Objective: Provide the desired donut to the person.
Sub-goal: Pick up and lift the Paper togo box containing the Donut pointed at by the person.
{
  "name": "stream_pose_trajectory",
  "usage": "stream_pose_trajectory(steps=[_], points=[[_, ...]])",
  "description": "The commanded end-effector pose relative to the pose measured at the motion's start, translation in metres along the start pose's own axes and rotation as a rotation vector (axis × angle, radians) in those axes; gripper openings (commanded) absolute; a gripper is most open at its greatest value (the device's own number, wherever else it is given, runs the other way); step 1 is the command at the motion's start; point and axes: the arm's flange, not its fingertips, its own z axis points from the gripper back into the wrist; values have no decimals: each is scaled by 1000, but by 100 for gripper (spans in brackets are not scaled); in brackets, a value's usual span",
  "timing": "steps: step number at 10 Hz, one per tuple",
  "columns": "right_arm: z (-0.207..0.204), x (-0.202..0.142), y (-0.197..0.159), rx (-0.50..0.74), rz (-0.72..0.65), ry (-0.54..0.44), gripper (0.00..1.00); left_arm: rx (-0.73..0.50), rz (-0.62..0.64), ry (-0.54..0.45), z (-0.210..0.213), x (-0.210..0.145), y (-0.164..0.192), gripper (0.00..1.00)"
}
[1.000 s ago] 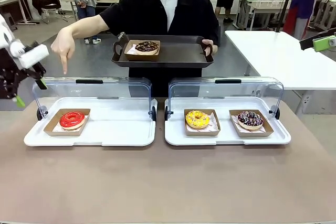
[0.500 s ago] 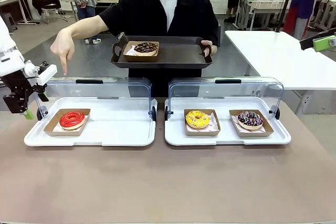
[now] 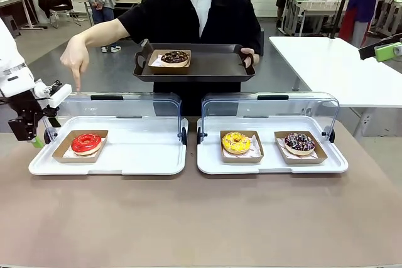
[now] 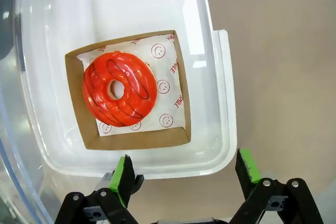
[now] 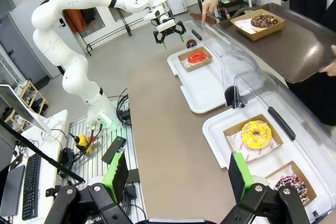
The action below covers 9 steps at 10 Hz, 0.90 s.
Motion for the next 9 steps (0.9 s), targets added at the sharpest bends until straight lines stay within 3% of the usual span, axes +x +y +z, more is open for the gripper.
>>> stream_pose_trajectory(steps=[1,4,9], points=[[-1,1,0,8,11,-13,100,3,1,3,0,-1,-1,100],[-1,1,0,8,11,-13,100,0,0,0,0,0,0,100],[-1,1,0,8,11,-13,100,113,88,70,-36,11,-14,100]])
